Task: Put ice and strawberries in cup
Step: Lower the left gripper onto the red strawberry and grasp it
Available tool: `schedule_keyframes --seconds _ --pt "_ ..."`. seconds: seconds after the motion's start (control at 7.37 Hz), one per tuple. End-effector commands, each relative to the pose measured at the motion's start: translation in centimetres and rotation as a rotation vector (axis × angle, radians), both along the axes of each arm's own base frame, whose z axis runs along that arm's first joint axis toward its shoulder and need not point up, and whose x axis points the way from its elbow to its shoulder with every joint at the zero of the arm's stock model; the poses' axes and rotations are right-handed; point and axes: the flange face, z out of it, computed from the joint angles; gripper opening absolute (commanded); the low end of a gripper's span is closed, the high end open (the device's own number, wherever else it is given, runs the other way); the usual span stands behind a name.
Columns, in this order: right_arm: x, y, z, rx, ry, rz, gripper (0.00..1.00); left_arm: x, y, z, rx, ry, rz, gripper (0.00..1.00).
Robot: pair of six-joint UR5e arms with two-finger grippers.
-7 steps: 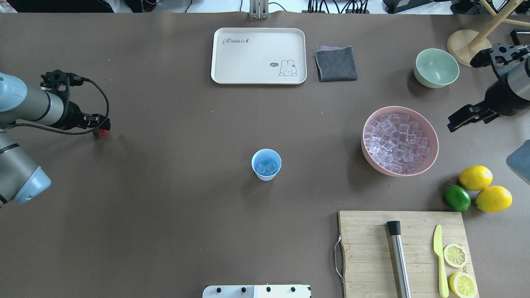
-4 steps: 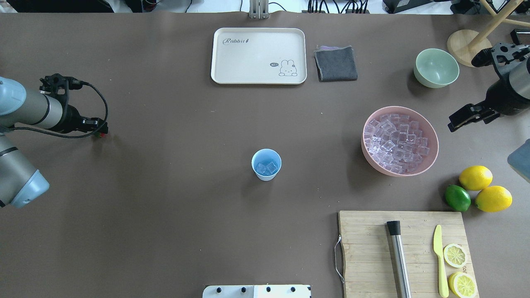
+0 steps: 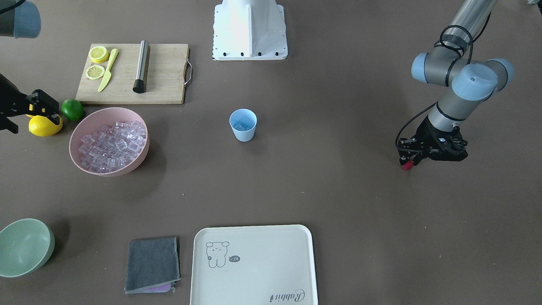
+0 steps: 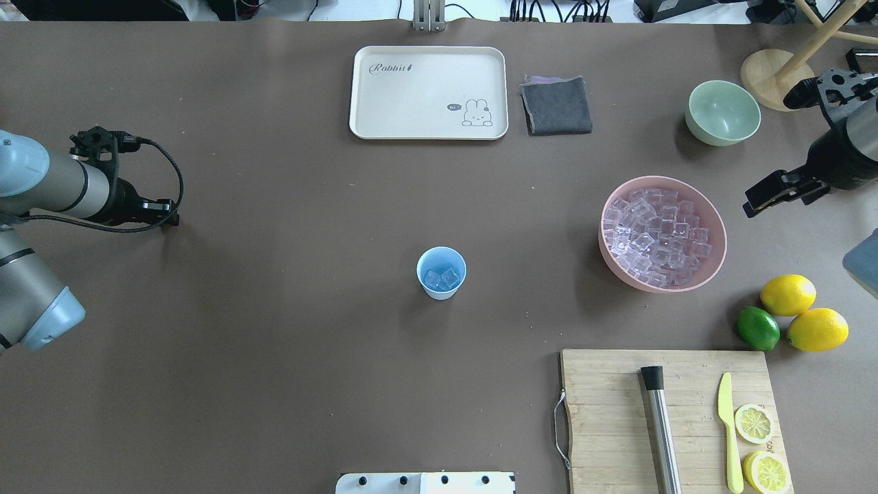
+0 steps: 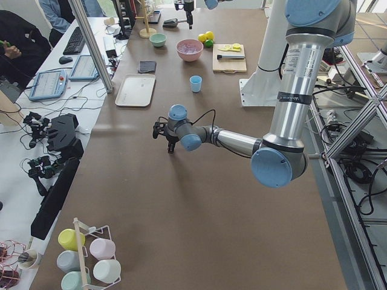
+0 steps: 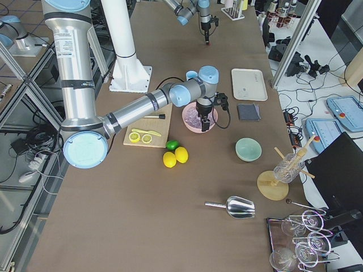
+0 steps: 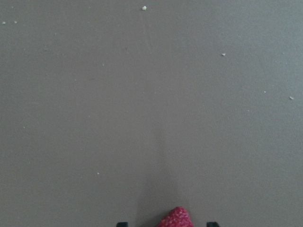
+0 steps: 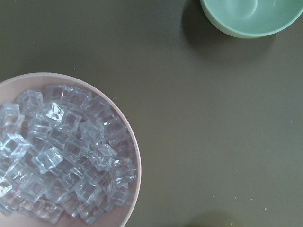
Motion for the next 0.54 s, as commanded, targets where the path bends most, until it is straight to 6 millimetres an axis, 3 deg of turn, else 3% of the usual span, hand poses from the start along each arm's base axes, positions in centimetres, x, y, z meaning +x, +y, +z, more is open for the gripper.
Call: schedule_keyframes --seconds 0.0,0.27,0.41 --pt "0.5 -0.1 -0.4 0.0 -0.013 0.007 1.0 -0.3 0.7 -2.4 -0.011 0.046 0.036 0.0" --pt "1.6 -0.3 -0.3 -0.006 -0.018 0.025 1.0 -1.9 2.2 -7.8 -0.039 0.118 0.019 0.0" --pt "1.7 -0.1 0.1 -0.012 -0.019 0.024 1.0 -1.7 3.4 -11.6 -0.086 0.189 -0.03 0.0"
